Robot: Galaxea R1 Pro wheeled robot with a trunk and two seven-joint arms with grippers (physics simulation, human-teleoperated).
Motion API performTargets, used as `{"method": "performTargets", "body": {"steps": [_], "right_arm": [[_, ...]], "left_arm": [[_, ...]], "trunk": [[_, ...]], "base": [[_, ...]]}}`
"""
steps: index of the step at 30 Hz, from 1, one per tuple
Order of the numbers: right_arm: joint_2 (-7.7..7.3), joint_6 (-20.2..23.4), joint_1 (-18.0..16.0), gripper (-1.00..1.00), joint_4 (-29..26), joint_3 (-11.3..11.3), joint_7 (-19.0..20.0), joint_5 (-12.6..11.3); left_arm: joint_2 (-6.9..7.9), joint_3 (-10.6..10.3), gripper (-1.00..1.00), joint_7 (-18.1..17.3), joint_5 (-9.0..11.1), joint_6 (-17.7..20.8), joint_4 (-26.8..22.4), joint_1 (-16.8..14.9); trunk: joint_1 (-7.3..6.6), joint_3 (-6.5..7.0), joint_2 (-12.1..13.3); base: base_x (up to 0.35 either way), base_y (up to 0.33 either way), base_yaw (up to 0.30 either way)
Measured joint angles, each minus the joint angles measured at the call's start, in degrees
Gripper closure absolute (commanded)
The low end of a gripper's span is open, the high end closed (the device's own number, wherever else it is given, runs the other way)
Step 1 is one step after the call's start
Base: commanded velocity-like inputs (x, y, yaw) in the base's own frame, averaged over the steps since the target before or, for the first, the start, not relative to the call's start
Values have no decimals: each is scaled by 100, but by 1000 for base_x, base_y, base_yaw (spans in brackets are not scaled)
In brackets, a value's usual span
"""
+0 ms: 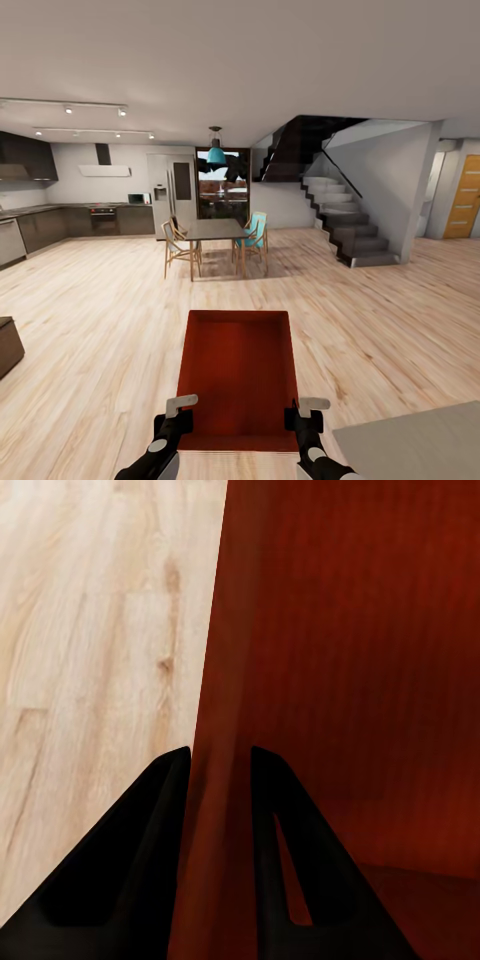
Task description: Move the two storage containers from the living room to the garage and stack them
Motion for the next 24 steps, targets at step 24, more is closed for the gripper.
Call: {"method": "performTargets", "body": {"steps": [24], "right_arm": [[-2, 4, 1, 100, 1, 3, 4, -11]], "left_arm": [[-1, -3, 100, 1, -1, 11, -3, -1]], "trunk": [[0, 0, 0]], "base": [[322, 80, -35]]}}
